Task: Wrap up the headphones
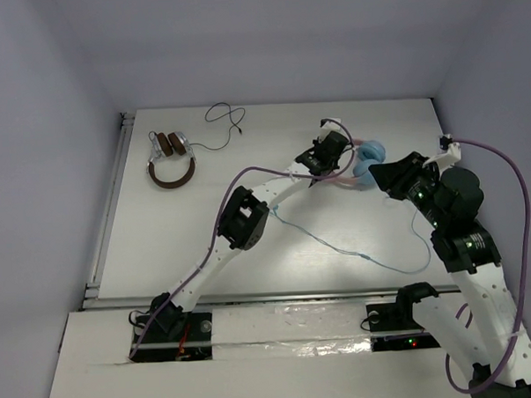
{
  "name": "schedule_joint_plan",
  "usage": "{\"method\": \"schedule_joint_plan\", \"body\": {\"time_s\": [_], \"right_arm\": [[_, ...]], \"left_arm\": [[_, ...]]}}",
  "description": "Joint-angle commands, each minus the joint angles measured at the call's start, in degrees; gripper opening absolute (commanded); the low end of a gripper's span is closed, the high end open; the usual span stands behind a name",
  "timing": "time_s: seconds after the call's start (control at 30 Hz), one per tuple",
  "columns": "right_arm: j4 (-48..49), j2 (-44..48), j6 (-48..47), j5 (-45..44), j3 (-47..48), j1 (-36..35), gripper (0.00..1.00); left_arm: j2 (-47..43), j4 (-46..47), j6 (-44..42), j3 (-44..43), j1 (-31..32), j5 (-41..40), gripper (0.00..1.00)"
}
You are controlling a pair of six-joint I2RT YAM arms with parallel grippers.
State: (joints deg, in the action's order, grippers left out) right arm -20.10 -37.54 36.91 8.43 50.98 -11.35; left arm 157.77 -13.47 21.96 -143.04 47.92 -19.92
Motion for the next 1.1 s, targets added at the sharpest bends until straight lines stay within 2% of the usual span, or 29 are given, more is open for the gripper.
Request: {"method": "schedule_joint_plan", "body": {"time_s": [0.0, 0.07, 0.17, 0.2, 0.3, 0.43, 0.53, 0.7, 0.83, 0.9, 0.93, 1.0, 1.03, 1.07], "right_arm": [[1.9, 0.4, -0.3, 0.9, 2.5, -0.3, 0.34], [2.3, 0.4, -0.4, 0.9, 2.2, -0.9, 0.34], [2.7, 0.3, -0.4, 0.6, 1.2, -0.9, 0.34], [2.9, 0.2, -0.4, 0.6, 1.2, -0.9, 0.34], [3.2, -0.2, -0.6, 0.9, 0.8, -0.9, 0.34], [3.3, -0.6, -0.8, 1.2, 0.3, -0.9, 0.34], [3.1, -0.7, -1.0, 1.1, 0.0, -0.9, 0.34], [3.3, -1.1, -0.8, 1.8, -0.2, -0.9, 0.34], [3.5, -1.5, -0.7, 1.6, 0.0, -0.9, 0.34], [3.6, -1.6, -0.7, 1.3, 0.2, -0.9, 0.34], [3.4, -1.7, -0.7, 1.3, 0.3, -0.9, 0.34], [3.5, -1.6, -0.5, 1.1, 0.1, -0.9, 0.34], [3.5, -1.7, -0.5, 0.9, 0.0, -0.9, 0.34], [3.7, -1.6, -0.5, 0.7, -0.4, -0.9, 0.34]], "left_arm": [[-3.3, -1.6, -1.9, 5.1, 0.1, -3.3, 0.08], [-7.8, -0.8, -3.1, 10.0, 0.1, -6.3, 0.06], [-16.8, 3.5, -5.1, 25.0, 0.1, -11.1, 0.05], [-16.8, 3.5, -5.1, 27.2, 0.1, -11.1, 0.05], [-20.7, 5.6, -5.8, 32.5, 0.1, -11.9, 0.14], [-19.3, 4.6, -5.8, 31.3, 0.1, -10.9, 0.29], [-16.9, 3.5, -5.9, 28.3, 0.1, -10.1, 0.35], [-13.7, 2.1, -6.1, 24.0, -0.5, -9.3, 0.38], [-12.2, 1.6, -6.7, 22.7, -0.5, -8.7, 0.35], [-11.9, 1.3, -7.2, 22.4, -0.5, -8.7, 0.26], [-12.0, 1.1, -7.3, 22.5, -0.5, -8.7, 0.18], [-12.8, 1.3, -7.1, 24.2, -0.5, -8.5, 0.12], [-13.9, 1.8, -6.9, 25.3, -0.5, -8.4, 0.00], [-14.9, 2.0, -6.7, 26.3, -0.5, -8.2, 0.00]]}}
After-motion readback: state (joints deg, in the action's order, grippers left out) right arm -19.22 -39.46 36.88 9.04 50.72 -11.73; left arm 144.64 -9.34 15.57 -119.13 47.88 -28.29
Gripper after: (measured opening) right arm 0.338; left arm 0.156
